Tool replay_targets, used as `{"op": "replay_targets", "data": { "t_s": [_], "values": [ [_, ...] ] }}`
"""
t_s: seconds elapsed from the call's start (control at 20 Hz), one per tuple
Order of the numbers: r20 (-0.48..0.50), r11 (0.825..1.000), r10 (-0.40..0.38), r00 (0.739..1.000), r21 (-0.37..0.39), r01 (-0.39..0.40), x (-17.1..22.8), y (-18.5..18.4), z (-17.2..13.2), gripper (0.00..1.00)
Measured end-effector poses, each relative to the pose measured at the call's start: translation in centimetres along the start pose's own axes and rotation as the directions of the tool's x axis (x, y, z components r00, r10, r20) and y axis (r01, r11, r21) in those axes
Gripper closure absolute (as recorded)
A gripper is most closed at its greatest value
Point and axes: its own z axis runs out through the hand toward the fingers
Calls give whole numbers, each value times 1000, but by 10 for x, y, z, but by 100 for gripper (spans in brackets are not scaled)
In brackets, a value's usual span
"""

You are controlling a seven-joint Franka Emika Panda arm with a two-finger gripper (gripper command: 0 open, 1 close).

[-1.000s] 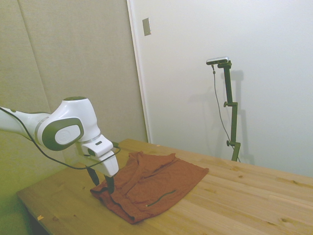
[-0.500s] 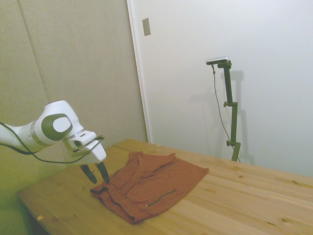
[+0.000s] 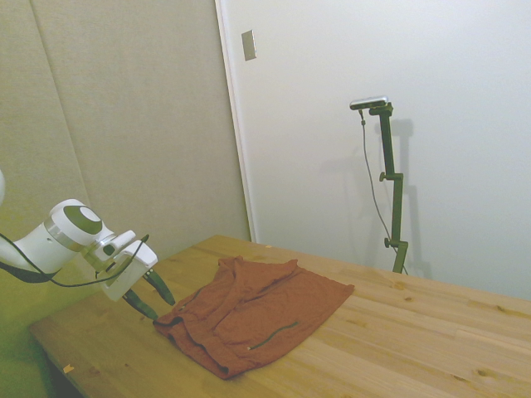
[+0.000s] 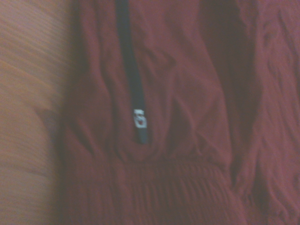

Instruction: Fold the shorts

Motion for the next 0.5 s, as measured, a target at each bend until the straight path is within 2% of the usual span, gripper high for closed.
{"op": "replay_targets", "data": {
  "t_s": [0.3,0.5],
  "values": [
    [22,1000,-22,1000,20,21,-1,-33,5,0],
    [29,1000,-5,1000,-16,6,-1,-34,12,0]
  ]
}}
